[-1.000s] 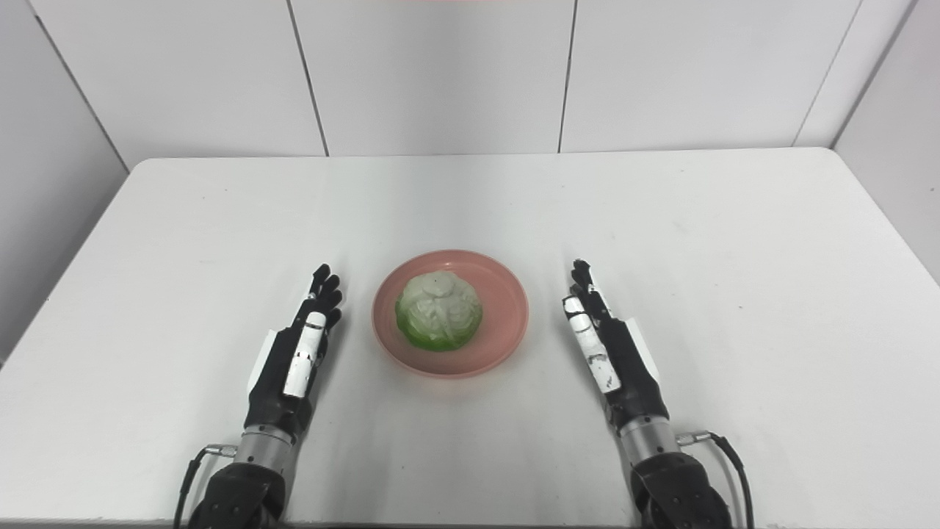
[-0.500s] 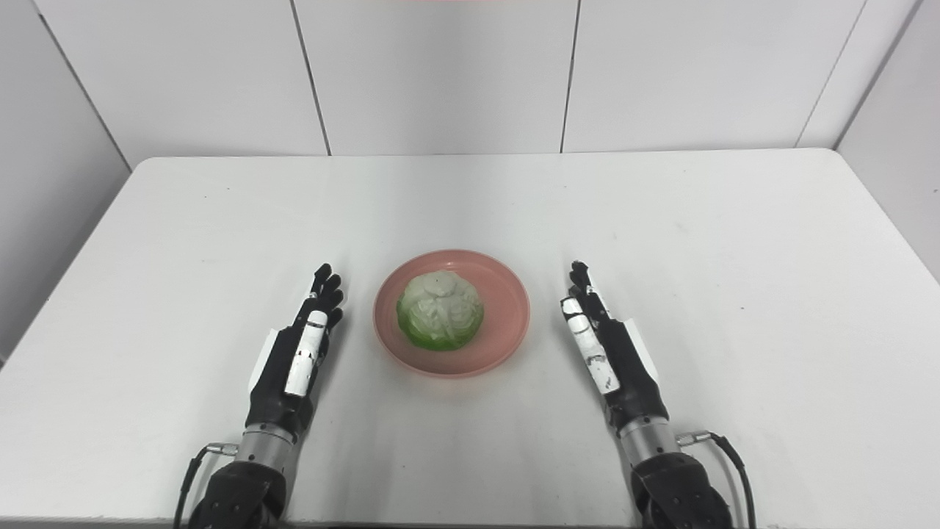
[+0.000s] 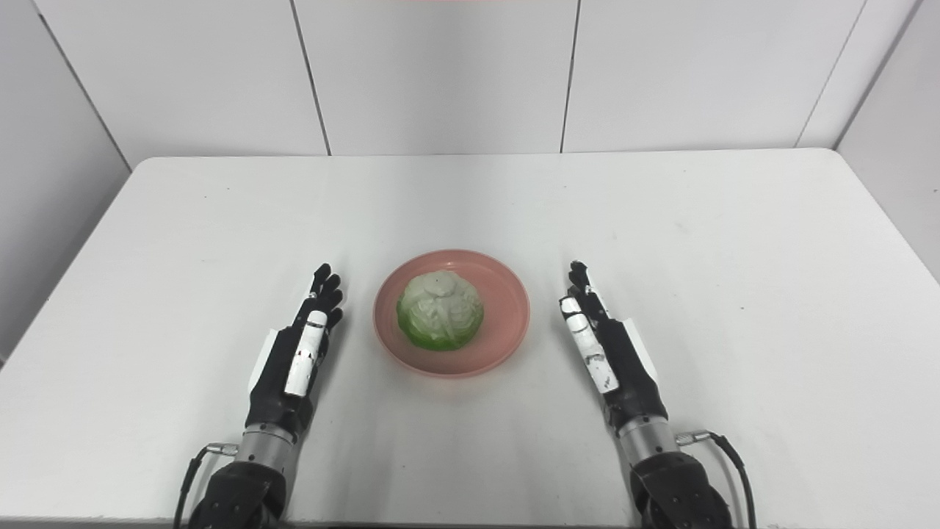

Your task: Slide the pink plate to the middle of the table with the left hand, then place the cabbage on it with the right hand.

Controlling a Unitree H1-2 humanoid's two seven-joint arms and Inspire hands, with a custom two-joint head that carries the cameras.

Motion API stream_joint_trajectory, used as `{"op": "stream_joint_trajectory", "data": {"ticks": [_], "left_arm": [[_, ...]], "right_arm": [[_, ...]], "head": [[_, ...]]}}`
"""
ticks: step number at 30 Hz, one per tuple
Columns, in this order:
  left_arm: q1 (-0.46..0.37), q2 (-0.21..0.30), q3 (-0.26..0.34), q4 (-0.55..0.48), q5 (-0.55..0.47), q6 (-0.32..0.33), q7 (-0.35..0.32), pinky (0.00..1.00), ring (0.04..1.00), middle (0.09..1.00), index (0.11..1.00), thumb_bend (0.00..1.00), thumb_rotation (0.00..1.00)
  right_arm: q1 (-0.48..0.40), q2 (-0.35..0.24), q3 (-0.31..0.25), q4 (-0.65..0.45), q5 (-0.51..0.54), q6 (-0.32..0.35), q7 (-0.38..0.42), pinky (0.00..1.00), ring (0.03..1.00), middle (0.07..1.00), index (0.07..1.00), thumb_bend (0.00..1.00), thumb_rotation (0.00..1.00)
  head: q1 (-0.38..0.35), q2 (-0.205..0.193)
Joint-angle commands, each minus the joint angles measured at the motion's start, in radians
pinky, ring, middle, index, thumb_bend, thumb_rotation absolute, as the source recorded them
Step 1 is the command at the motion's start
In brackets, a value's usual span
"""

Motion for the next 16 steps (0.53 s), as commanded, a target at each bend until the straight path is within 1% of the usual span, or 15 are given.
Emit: {"op": "stream_joint_trajectory", "data": {"ticks": [1, 11, 16], "left_arm": [[-0.004, 0.001, -0.005, -0.032, 0.006, -0.002, -0.002, 0.98, 1.0, 1.0, 0.996, 0.39, 1.0], [-0.007, 0.005, -0.002, -0.023, 0.001, 0.001, -0.005, 0.99, 1.0, 1.0, 0.999, 0.39, 1.0], [-0.007, 0.004, -0.004, -0.031, -0.001, 0.01, -0.008, 0.99, 1.0, 1.0, 1.0, 0.39, 1.0]], "right_arm": [[-0.019, 0.003, 0.001, -0.025, 0.013, 0.0, 0.003, 1.0, 0.997, 1.0, 1.0, 0.32, 1.0], [-0.024, 0.0, 0.004, -0.015, 0.011, -0.013, 0.004, 1.0, 0.997, 1.0, 1.0, 0.32, 1.0], [-0.023, 0.0, 0.001, -0.025, 0.014, 0.003, 0.004, 1.0, 1.0, 1.0, 1.0, 0.32, 1.0]], "head": [[0.001, 0.002], [-0.002, 0.001], [-0.002, 0.004]]}}
